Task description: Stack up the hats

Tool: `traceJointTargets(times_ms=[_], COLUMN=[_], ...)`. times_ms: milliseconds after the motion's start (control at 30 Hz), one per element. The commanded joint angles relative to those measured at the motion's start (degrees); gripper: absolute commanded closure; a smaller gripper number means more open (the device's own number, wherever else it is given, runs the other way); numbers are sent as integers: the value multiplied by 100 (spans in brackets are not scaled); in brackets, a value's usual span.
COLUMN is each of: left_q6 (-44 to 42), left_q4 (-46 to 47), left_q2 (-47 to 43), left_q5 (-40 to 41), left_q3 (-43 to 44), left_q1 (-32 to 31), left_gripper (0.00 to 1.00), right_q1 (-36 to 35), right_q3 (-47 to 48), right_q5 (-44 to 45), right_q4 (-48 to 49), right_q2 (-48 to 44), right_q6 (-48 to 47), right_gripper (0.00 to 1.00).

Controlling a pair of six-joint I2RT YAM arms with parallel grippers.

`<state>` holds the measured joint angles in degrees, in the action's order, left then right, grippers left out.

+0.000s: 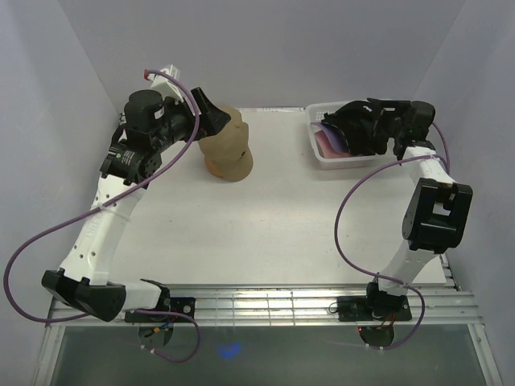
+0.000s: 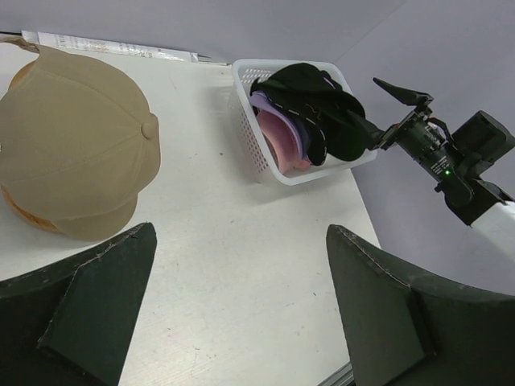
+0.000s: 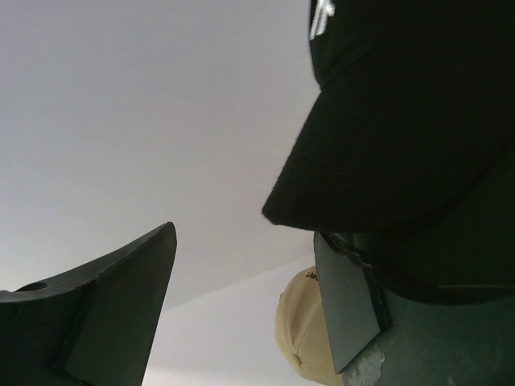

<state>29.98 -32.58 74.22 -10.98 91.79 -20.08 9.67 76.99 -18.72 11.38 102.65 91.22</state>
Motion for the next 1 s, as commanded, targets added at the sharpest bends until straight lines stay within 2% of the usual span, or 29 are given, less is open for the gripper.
traceJointTargets(times_ms=[0,233,367,467,567,633,667,733,867,967], left_q6=[-71,-141,-159,-141,-106,-97,-97,-106,-115,-115], left_q4=[-21,-38,-64,-64,-56,-64,-64,-64,-100,-100], left_q2=[-12,-39,-47,-48,-56,-83,-91,-109,-144,-162], left_q5=[79,202,263,263,263,281,290,307,325,342], left_q3=[182,146,155,138,120,103,94,94,120,138], left_q1=[-14,-14,-14,-14,-14,-14,-14,-14,-5,-5], left_gripper=[3,3,3,3,3,3,3,3,3,3], right_q1=[-9,-18,-27,-9,-9,-9,-9,0,8,0], right_q3=[-105,246,307,317,343,317,290,246,307,509], right_q5=[246,334,316,273,246,229,185,158,97,-8], right_q4=[-136,-461,-513,-610,-741,-742,-733,-716,-663,-400], right_q2=[-184,237,273,282,317,317,291,273,273,238], right_q6=[-113,-17,19,18,28,10,10,19,28,-34], right_gripper=[25,27,45,47,53,62,71,73,92,92])
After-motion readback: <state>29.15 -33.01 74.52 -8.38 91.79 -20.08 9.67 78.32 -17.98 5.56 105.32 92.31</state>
